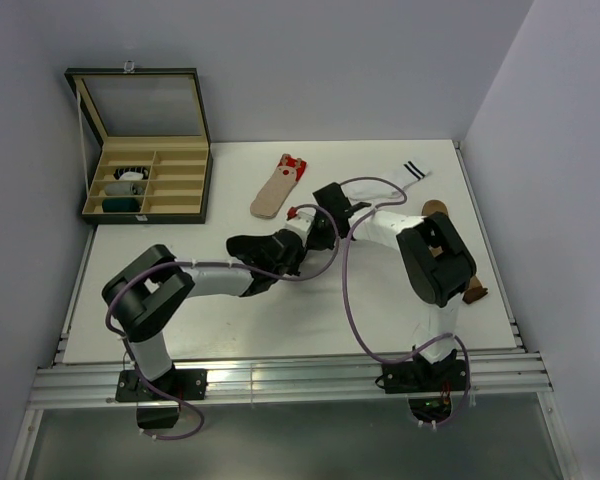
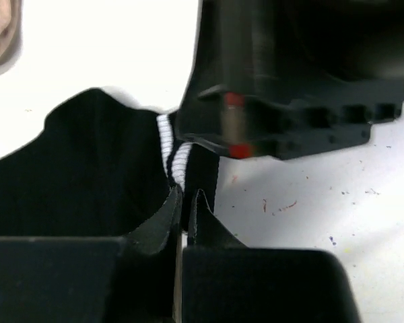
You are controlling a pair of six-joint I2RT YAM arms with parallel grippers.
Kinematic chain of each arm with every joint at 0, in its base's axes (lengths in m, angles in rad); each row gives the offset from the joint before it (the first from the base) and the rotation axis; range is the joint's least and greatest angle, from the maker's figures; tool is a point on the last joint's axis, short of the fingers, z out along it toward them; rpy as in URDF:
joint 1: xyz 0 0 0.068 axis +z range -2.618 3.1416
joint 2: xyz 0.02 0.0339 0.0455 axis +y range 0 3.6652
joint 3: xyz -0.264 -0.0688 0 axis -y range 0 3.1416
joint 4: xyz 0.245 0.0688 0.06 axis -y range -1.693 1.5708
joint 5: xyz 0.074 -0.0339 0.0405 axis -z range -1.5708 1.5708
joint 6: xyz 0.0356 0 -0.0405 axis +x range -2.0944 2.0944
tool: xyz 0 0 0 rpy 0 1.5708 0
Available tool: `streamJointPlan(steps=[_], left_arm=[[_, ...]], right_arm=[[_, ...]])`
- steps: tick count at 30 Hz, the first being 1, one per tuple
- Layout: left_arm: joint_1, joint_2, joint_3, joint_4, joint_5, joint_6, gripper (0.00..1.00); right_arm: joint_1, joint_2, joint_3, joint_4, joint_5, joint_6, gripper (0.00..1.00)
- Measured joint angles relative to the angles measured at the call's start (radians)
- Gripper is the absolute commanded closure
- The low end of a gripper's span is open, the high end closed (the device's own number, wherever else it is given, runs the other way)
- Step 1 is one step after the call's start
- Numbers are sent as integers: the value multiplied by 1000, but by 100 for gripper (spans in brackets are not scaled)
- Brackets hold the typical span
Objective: Roll the socks
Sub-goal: Roll the sock at the center of the board.
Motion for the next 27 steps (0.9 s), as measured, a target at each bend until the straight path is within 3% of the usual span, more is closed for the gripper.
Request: streamJointPlan(steps=[11,14,27], left_arm=[[228,-8,5,-34,301,-257,99],[283,-4,-3,-28,395,-331,99],[440,84,-92,180,750,-667,99]], right_arm=[[-12,-188,-201,217,-4,50,41],[-12,-223,-223,274,-2,57,37],[-11,-167,-230,373,-16,75,37]])
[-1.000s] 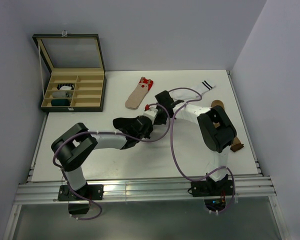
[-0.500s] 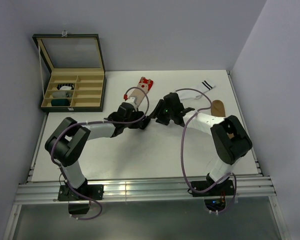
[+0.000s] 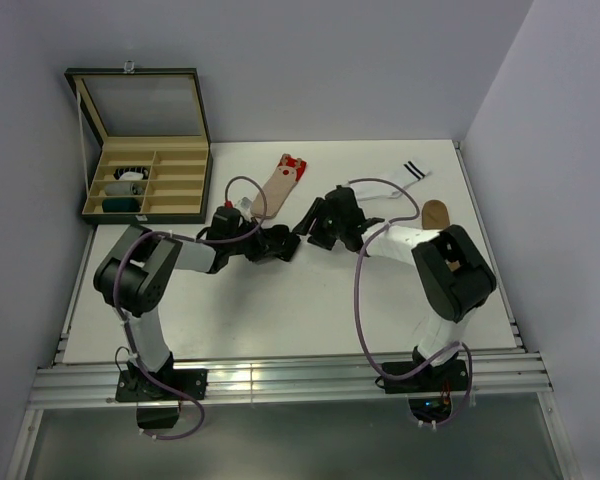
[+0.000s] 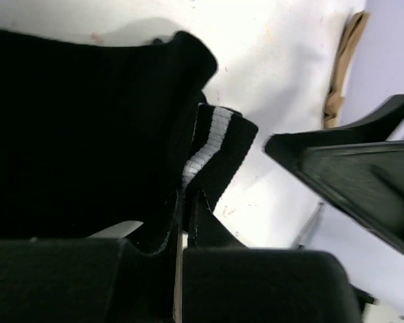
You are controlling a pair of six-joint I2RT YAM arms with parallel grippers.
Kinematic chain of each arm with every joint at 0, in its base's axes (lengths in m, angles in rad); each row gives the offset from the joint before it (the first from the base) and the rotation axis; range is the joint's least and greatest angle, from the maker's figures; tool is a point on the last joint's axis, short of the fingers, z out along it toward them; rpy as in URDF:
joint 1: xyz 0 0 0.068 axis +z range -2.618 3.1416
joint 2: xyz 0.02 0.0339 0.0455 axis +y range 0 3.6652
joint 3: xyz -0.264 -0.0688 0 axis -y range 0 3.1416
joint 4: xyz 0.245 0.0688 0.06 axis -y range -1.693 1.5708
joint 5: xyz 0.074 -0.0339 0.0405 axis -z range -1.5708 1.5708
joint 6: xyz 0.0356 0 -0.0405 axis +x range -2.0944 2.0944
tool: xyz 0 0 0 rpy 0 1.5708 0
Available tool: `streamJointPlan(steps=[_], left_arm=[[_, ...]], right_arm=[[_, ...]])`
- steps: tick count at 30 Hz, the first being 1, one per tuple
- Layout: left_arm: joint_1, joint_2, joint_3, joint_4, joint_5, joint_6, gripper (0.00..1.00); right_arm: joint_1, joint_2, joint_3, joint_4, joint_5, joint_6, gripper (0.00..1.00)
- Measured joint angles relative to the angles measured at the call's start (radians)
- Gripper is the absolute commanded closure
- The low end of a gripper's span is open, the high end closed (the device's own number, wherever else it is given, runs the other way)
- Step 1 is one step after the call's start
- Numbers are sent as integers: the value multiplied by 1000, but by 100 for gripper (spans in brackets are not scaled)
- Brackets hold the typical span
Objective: Roll the socks
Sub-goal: Roll the sock at the center of the board.
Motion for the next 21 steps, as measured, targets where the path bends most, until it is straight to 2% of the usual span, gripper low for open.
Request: streamJointPlan(steps=[8,21], left_arm=[[19,37,-26,66,80,-126,99],[19,61,11,27,103,-134,99]], right_arm=[[2,61,-1,13,-21,3,38],[8,117,10,29,-29,7,43]])
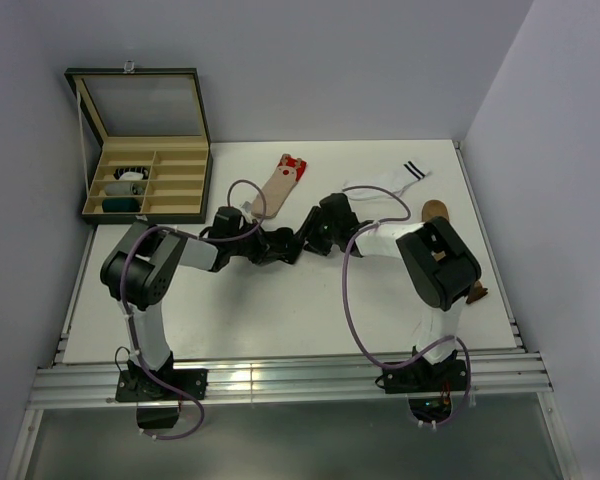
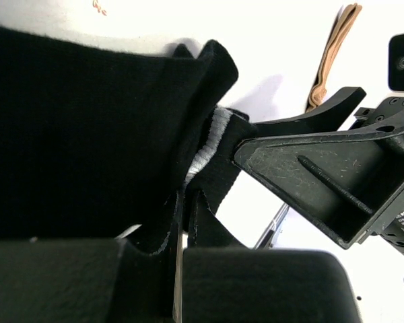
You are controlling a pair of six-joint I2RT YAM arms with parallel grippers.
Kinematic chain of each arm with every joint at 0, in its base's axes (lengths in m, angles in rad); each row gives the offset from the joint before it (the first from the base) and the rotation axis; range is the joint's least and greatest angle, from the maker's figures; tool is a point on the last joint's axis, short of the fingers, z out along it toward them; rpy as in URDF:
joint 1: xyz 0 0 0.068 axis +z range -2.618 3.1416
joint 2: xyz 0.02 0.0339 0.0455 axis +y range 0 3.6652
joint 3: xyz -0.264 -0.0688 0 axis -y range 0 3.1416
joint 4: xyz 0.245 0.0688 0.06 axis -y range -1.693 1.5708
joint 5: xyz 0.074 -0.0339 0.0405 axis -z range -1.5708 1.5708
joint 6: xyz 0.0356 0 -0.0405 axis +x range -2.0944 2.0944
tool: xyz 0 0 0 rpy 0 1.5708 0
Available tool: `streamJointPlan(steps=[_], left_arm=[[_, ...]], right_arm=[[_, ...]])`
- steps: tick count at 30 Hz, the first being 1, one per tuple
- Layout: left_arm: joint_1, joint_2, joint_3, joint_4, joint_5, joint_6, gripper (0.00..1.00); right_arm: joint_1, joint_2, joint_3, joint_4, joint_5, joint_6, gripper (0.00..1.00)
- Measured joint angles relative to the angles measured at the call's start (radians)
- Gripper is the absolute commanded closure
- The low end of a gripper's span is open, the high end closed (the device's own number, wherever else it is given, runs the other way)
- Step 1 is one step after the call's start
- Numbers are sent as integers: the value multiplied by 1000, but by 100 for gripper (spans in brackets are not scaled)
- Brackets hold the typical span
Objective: Roll the socks
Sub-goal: Roll the sock at the center of the board.
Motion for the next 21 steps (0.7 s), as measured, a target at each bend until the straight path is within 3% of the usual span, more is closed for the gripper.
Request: streamJointPlan(steps=[14,21], left_arm=[[-17,23,53,-58,-2,15,99],[-36,23,80,-98,-26,34,99]], right_arm=[[10,15,39,-52,22,-1,45],[16,28,95,-156,66,-5,51]])
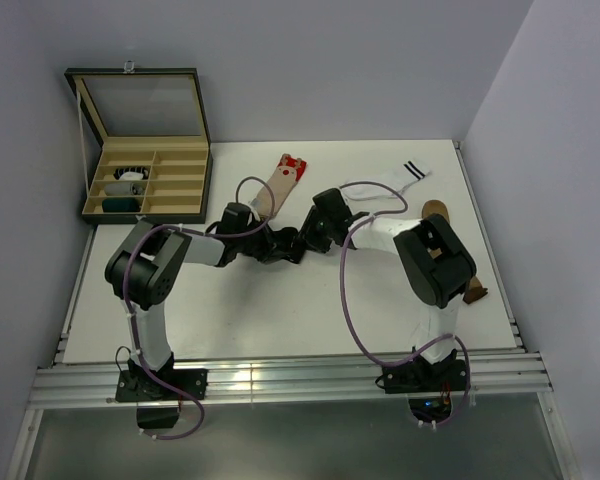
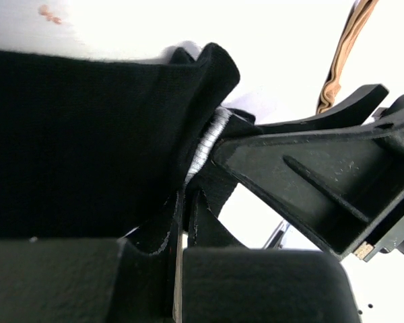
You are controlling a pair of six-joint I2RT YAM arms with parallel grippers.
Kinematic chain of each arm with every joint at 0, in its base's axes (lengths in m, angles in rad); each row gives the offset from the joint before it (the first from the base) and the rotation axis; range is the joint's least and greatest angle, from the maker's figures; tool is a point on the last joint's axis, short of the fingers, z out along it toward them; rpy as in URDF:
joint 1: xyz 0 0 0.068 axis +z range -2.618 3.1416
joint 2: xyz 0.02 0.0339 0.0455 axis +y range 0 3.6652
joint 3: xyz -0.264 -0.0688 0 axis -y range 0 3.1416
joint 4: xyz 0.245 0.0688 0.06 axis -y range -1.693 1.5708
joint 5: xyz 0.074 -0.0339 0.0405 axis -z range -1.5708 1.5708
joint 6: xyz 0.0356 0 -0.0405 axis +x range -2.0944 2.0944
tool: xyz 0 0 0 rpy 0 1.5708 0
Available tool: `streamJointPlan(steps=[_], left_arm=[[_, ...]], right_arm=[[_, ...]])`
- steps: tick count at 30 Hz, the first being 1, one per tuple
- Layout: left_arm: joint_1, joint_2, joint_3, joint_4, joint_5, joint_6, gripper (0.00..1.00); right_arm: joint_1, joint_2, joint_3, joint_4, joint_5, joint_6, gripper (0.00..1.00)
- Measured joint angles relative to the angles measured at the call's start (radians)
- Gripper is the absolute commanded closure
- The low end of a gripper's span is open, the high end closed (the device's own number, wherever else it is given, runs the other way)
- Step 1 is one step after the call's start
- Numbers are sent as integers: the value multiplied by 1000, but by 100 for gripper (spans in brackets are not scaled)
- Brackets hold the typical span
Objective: Roll the socks
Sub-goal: Roll the sock at the center of the board.
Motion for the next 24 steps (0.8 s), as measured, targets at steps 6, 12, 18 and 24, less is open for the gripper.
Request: streamJointPlan(steps=[6,12,18,24], left_arm=[[-13,0,14,-19,-22,19,99],[-17,0,24,-32,-28,44,91],[-54,-40,38,-103,-119,129,63],[-119,-169,16,-182,-315,284,51]], right_arm=[[0,28,55,-79,23,-10,77],[2,35,101,-161,49,-20,100],[5,39,158,-283,87,-28,100],[8,65,226,-386,100,-38,100]])
